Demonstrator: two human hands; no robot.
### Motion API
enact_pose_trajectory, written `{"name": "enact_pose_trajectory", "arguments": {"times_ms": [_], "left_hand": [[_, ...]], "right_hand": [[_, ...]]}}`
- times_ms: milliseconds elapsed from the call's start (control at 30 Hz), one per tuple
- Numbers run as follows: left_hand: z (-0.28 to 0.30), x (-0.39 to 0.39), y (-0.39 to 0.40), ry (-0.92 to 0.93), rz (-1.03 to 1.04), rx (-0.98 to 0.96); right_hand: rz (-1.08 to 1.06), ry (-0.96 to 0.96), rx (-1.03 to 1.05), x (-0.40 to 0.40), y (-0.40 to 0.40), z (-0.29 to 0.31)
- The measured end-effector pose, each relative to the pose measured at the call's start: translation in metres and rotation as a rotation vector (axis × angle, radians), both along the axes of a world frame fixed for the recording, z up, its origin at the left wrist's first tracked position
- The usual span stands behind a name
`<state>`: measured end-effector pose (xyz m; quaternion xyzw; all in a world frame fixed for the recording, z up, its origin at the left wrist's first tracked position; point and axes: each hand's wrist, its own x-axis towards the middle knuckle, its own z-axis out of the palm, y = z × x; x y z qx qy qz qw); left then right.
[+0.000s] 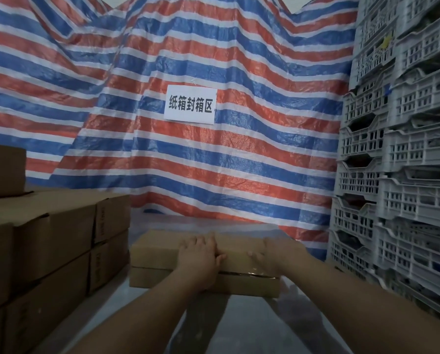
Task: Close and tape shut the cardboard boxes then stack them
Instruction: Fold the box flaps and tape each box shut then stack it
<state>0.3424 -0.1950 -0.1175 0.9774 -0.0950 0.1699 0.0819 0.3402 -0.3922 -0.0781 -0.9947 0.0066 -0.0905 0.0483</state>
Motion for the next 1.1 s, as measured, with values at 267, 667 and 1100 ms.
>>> {"name": "enact_pose_trajectory", "arguments": {"times_ms": [267, 667, 1100], "left_hand": [[0.067, -0.087, 0.018, -0.142, -0.066, -0.166], [0.122, -0.268, 0.063, -0.221, -0.087, -0.077], [0.148, -0.412, 0.165, -0.278, -0.029, -0.243]], "right_hand": [[0.012, -0.240, -0.239, -0.071, 0.033, 0.037], [0.076, -0.274, -0.359, -0.235, 0.077, 0.090], [0.283, -0.386, -0.324, -0.369, 0.171, 0.128]]}}
